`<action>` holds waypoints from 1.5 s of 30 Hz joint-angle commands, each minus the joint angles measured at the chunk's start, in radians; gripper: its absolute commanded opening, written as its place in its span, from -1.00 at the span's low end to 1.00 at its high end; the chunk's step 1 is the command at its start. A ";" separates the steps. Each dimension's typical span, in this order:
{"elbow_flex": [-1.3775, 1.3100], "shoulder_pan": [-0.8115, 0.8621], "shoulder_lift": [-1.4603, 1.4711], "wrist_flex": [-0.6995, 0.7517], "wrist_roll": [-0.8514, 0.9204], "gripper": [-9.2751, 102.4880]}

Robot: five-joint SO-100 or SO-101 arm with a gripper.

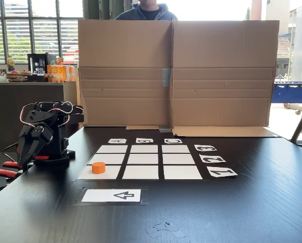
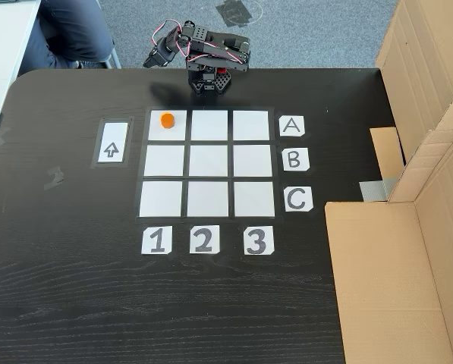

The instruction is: Pick up the round, orange token and place it in the grid on square A1.

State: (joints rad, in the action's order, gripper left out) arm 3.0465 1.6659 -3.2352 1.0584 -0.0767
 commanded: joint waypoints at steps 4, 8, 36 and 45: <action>0.005 0.009 -0.025 0.008 0.011 -0.83; 0.008 0.009 -0.026 0.023 0.011 -0.84; 0.012 0.003 -0.057 0.084 0.009 -0.84; 0.012 0.002 -0.055 0.084 -0.003 -0.83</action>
State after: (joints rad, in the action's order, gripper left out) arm 3.0557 1.6659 -3.2981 1.1397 -0.0721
